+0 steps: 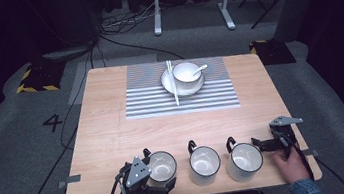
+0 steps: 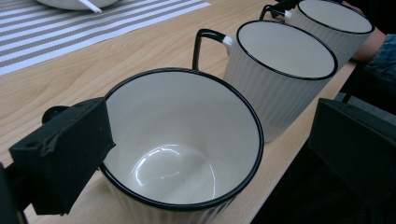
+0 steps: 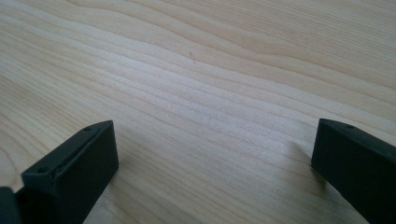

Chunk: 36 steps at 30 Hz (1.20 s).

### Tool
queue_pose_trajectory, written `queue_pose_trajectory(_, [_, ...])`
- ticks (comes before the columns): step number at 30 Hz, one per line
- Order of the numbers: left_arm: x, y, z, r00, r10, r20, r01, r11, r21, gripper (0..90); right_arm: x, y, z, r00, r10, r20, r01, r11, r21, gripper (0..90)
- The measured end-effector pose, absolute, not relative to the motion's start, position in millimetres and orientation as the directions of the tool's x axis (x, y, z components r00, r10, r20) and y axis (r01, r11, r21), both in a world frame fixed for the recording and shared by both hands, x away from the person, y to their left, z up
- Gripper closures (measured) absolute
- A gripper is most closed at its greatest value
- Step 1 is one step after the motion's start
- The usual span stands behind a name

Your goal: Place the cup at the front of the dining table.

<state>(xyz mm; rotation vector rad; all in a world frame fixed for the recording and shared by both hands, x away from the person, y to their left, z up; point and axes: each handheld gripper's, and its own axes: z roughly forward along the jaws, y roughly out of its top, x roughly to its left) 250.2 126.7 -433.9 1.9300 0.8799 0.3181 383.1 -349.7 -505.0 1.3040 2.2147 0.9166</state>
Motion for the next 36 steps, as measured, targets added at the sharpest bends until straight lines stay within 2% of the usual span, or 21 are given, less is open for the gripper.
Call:
queue_pose_trajectory(8, [246, 131, -436, 0.667, 0.735, -0.125, 0.452, -0.265, 0.852, 0.0, 383, -350, -505, -0.478, 0.878, -0.018, 0.608, 0.346, 0.714, 0.7])
queue_pose_trajectory(29, [265, 120, -475, 0.646, 0.749, -0.149, 0.528, -0.297, 0.796, 0.2, 383, -350, -505, -0.477, 0.879, -0.017, 0.610, 0.345, 0.714, 0.7])
queue_pose_trajectory(36, [271, 118, -486, 0.664, 0.731, -0.156, 0.508, -0.288, 0.812, 0.0, 383, -349, -505, -0.476, 0.879, -0.016, 0.610, 0.343, 0.714, 0.7])
